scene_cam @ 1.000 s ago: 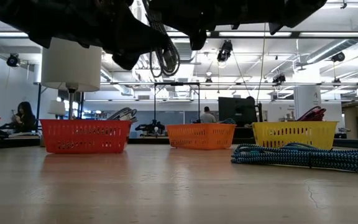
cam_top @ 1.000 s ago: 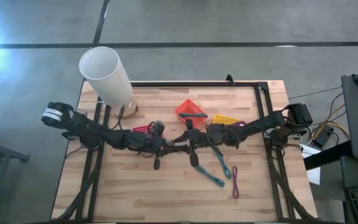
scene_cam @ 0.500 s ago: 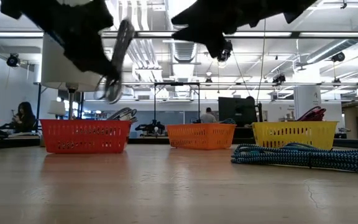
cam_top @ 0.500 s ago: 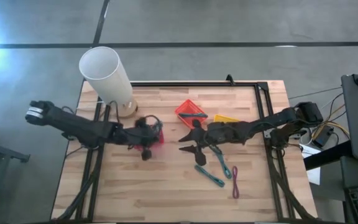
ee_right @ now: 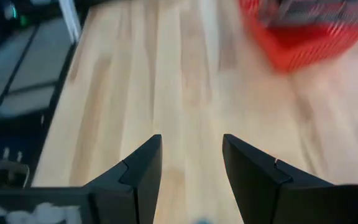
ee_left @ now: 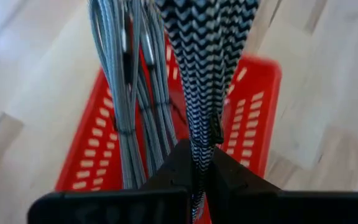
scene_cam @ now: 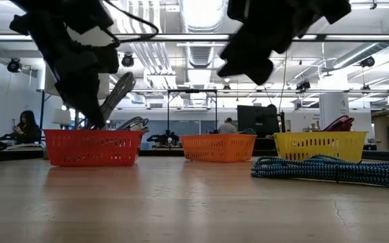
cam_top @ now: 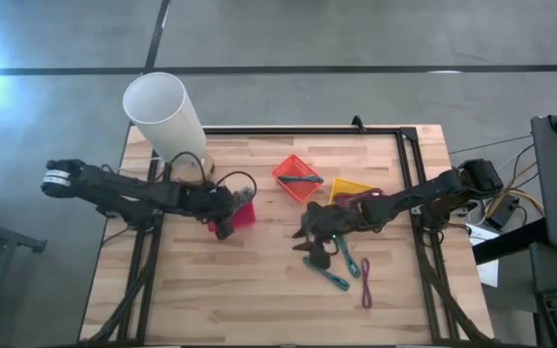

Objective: Pick & Place USB Port
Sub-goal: Put the black and white charger cable into the red bin, then put the bottom black and blue charger cable into the orange bin

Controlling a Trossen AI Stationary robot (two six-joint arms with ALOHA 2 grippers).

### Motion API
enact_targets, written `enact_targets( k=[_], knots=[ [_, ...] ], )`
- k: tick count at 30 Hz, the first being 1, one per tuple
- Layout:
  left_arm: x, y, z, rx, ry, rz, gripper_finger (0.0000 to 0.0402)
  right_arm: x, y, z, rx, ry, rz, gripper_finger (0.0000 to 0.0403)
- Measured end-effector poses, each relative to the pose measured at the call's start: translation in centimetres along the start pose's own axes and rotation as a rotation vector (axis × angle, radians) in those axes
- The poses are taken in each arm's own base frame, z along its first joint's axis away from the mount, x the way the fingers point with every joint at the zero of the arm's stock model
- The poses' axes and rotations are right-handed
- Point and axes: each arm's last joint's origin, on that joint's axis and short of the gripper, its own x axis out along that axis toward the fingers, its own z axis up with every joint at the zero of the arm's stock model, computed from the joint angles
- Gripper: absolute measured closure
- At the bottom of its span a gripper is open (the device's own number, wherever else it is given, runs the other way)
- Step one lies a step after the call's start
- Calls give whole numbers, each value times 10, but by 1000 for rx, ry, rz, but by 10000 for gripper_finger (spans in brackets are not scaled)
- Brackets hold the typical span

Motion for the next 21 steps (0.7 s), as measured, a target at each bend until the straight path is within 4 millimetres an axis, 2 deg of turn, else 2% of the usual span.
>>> enact_targets(
  k=[6,14,17,21],
  knots=[
    [10,0,-6,-57,102,-4,379,-1,5,-19,-2,158,-35,236],
    [16,-1,-8,-61,130,18,320,-4,10,-37,81,304,-90,236],
    [14,-1,-7,-52,122,12,299,-5,12,-42,104,334,-101,236],
    [-1,-3,4,-37,82,-15,288,-4,13,-49,140,353,-110,236]
  ],
)
